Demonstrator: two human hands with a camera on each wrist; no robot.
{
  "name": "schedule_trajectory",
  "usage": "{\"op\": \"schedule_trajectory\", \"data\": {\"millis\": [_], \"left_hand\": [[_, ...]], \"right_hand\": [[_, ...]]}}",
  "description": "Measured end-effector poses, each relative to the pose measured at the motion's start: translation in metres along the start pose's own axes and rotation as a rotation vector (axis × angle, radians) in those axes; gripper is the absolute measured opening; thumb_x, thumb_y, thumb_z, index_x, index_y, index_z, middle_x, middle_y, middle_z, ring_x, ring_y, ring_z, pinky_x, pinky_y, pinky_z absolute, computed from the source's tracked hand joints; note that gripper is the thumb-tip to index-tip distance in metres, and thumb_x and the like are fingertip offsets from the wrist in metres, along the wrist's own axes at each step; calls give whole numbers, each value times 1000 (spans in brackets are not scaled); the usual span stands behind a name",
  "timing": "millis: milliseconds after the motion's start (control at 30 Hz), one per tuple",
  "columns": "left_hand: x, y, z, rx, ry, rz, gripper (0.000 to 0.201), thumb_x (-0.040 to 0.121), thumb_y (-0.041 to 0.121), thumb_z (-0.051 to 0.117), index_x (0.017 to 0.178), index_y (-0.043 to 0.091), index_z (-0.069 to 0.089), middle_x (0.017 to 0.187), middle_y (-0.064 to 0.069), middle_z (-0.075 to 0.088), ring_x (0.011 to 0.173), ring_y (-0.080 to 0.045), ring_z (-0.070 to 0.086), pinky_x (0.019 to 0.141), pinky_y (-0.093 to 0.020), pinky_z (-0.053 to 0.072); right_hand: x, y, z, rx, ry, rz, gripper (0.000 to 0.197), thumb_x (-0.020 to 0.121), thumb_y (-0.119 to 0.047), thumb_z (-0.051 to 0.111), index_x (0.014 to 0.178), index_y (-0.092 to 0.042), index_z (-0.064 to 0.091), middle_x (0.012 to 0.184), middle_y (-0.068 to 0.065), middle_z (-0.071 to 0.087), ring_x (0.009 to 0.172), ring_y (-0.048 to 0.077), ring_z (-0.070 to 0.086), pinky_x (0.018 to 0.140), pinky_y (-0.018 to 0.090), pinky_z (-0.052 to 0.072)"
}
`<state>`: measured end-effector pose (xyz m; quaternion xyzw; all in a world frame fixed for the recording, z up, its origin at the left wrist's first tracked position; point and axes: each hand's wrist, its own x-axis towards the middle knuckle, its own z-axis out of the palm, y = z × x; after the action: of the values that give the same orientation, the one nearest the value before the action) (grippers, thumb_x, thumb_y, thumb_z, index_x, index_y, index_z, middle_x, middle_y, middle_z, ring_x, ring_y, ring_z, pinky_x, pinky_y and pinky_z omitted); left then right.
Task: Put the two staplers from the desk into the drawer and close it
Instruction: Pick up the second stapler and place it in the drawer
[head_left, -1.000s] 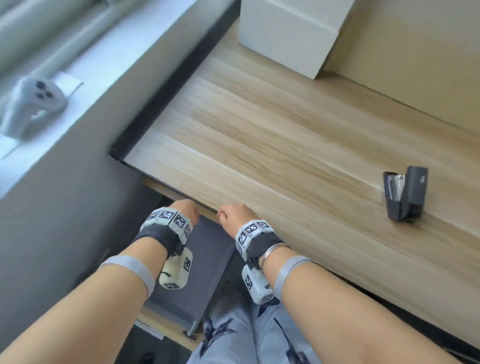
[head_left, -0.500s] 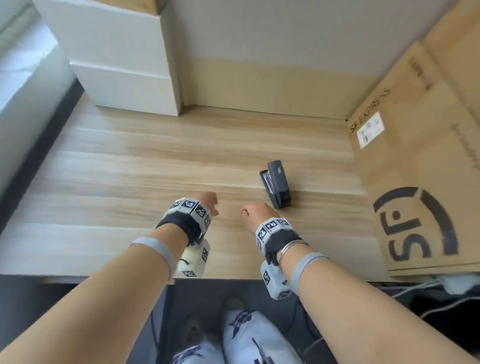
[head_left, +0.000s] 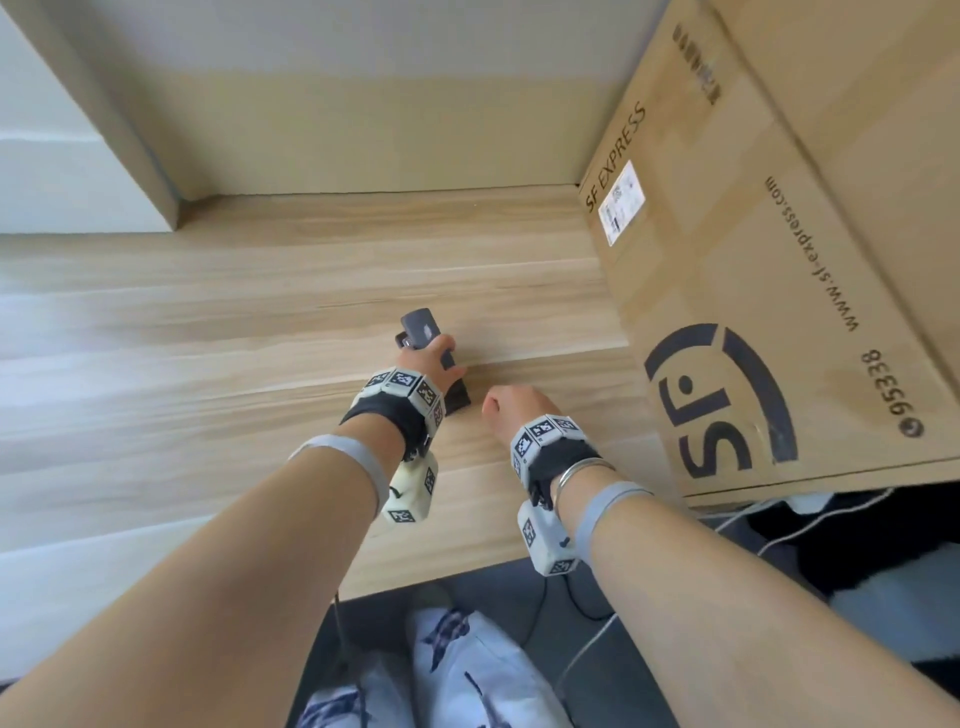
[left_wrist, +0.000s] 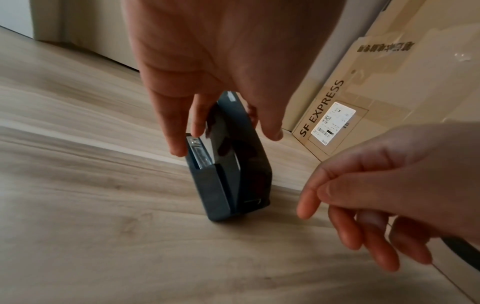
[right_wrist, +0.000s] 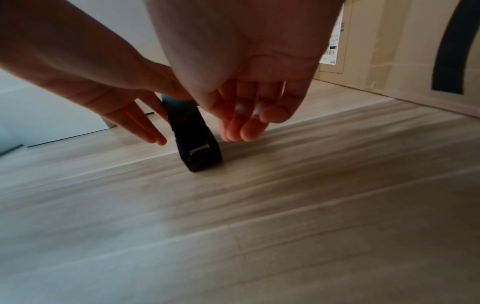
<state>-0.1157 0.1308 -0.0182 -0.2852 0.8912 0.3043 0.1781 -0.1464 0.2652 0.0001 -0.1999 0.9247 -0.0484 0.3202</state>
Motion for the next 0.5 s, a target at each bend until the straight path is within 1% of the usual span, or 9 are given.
{"op": "schedule_trajectory", "data": {"millis": [67, 133, 200, 233, 300, 333, 400, 433, 500], "left_hand": [[4, 0, 2, -8, 38, -24, 40, 90, 36, 55, 121, 12, 47, 116, -24, 55, 82, -33, 54, 74, -38, 48], [6, -2, 3, -38, 69, -69, 34, 87, 33, 58, 113, 13, 48, 108, -20, 50, 64, -24, 47, 65, -32, 43], [5, -10, 3, -62, 97, -109, 25, 86, 15, 55, 111, 15, 48, 101, -16, 42, 52, -17, 37, 63, -31, 41], [4, -14, 4, -61, 112, -119, 29, 85, 6, 51, 112, 15, 47, 99, -15, 38, 50, -16, 35, 62, -32, 42], [-3, -20, 4, -57, 123, -112, 48, 81, -5, 46, 122, 21, 43, 101, -15, 36, 52, -21, 42, 61, -35, 46], [-5, -22, 3, -57, 121, -109, 62, 81, -7, 45, 131, 28, 38, 104, -16, 38, 57, -25, 46, 61, -35, 46], [-8, -28, 2, -60, 128, -123, 89, 83, -6, 47, 146, 45, 10, 99, -13, 39, 68, -30, 51, 63, -34, 44], [-8, -32, 0, -67, 138, -125, 96, 84, -4, 49, 146, 48, -3, 94, -12, 41, 71, -32, 55, 64, -34, 43], [-8, -39, -3, -95, 140, -107, 103, 84, 0, 54, 145, 46, -14, 86, -13, 47, 81, -36, 63, 65, -34, 44]], "right_hand": [[5, -1, 0, 19, -5, -5, 31, 92, -9, 38, 100, -16, 67, 94, 14, 66, 76, 29, 55, 66, 27, 41], [9, -3, 0, 40, -16, -12, 33, 92, -9, 39, 102, -19, 68, 103, 12, 70, 76, 28, 55, 66, 27, 41], [11, -6, 2, 50, -14, -29, 33, 92, -9, 39, 102, -19, 69, 104, 12, 71, 74, 28, 55, 65, 27, 41], [12, -8, 3, 49, -8, -39, 33, 92, -9, 39, 102, -18, 69, 103, 12, 71, 73, 28, 55, 64, 27, 41], [14, -12, 5, 41, 5, -58, 33, 92, -9, 39, 103, -18, 69, 103, 13, 72, 73, 28, 54, 64, 27, 40], [15, -15, 6, 40, 9, -66, 33, 92, -10, 40, 103, -18, 69, 103, 13, 72, 74, 28, 54, 64, 27, 40], [16, -20, 8, 34, 6, -81, 32, 92, -10, 39, 104, -17, 69, 105, 13, 72, 75, 28, 54, 65, 27, 40], [16, -23, 10, 29, 3, -88, 33, 93, -10, 39, 104, -17, 69, 105, 13, 72, 75, 28, 54, 65, 27, 40], [16, -29, 14, 14, -5, -98, 33, 94, -10, 38, 106, -16, 68, 106, 14, 71, 75, 29, 53, 65, 27, 40]]}}
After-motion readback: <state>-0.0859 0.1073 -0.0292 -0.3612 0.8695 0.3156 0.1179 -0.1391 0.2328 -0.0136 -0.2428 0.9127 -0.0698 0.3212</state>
